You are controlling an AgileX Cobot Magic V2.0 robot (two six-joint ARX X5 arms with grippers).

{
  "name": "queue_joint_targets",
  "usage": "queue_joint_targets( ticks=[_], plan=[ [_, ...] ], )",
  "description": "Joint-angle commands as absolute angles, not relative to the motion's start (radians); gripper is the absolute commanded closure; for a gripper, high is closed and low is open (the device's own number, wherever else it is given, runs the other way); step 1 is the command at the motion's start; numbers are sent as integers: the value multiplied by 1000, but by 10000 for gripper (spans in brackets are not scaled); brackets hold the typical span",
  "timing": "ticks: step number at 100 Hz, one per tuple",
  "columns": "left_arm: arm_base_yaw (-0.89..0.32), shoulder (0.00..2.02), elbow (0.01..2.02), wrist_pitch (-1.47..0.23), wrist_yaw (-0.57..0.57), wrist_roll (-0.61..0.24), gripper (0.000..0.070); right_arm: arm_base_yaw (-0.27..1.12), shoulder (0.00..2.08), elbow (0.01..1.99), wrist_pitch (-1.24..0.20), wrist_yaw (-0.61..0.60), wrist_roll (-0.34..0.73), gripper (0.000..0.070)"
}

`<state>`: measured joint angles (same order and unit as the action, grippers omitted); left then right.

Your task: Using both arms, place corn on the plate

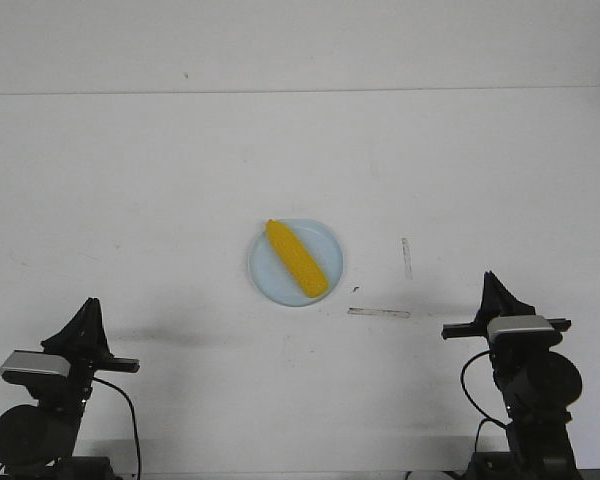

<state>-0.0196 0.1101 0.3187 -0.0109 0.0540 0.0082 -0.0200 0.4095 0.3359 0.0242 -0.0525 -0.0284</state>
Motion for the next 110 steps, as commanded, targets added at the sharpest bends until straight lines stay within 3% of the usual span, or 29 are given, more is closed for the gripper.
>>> queue_joint_targets(
  ticks=[1, 39, 110],
  plan=[
    [-19, 110, 330, 1, 52, 3, 699, -19, 369, 334, 22, -52, -20, 684],
    [-19, 109, 330, 1, 52, 3, 699, -19, 234, 334, 23, -52, -20, 684],
    [-19, 109, 330, 1, 52, 3, 699, -19, 228, 334, 23, -52, -20, 684]
  ],
)
